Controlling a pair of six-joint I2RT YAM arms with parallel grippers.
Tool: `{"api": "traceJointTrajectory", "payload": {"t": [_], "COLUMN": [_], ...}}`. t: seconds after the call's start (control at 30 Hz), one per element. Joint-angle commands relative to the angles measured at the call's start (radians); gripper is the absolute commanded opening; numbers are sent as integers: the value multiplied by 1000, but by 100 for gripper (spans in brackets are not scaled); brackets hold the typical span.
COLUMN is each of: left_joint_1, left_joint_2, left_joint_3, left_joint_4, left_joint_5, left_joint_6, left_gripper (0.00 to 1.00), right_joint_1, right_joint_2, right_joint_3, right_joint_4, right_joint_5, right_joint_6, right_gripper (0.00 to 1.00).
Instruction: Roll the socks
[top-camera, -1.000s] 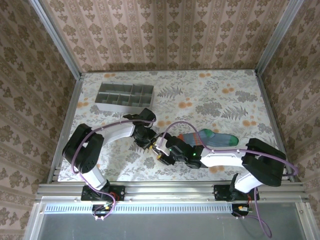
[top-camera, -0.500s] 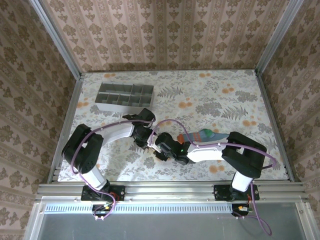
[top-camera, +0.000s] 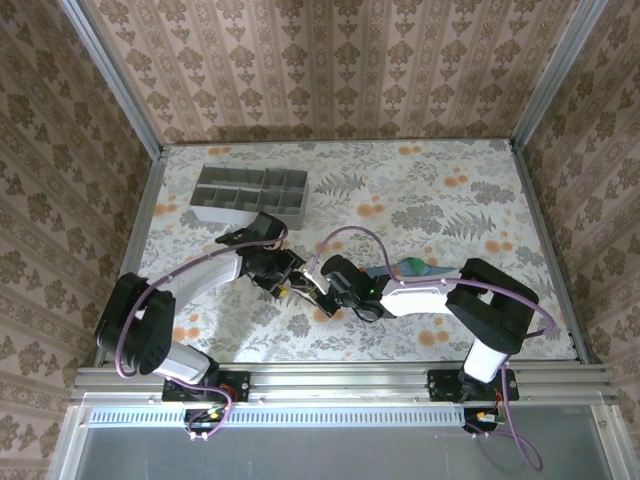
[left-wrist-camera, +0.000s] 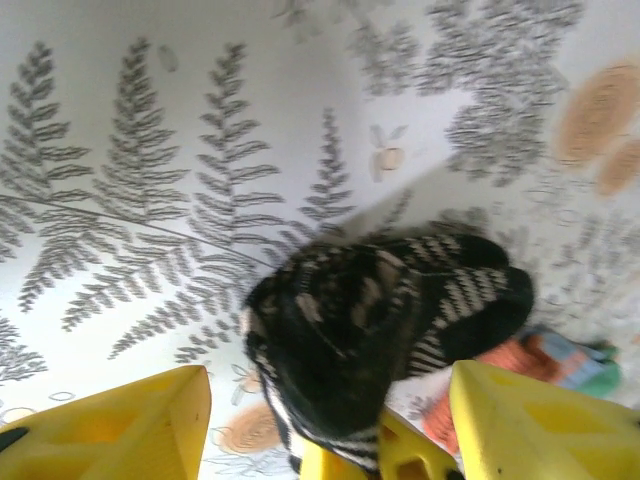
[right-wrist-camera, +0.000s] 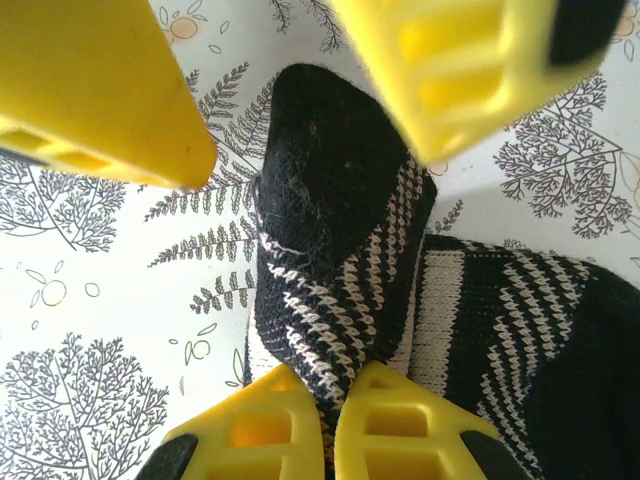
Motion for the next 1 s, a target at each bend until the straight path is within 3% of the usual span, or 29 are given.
{"api": "traceJointTrajectory", "payload": {"t": [0.0, 0.37, 0.97], "left_joint_1": [9, -29, -99], "left_joint_2": [-31, -61, 12], "left_joint_3": [1, -41, -74], "left_joint_4": [22, 65, 127], "left_joint_5": [19, 22, -6], "left_joint_6": [5, 16, 15], "left_gripper": [65, 60, 55], "right_joint_1": [-41, -172, -308], "right_joint_2": [68, 112, 201], "right_joint_3": [-86, -122, -117], "right_joint_4": [-212, -196, -216], "right_joint_5": [-94, -310, -438], "right_joint_6": [61, 139, 279], "right_gripper": [0, 0, 0]}}
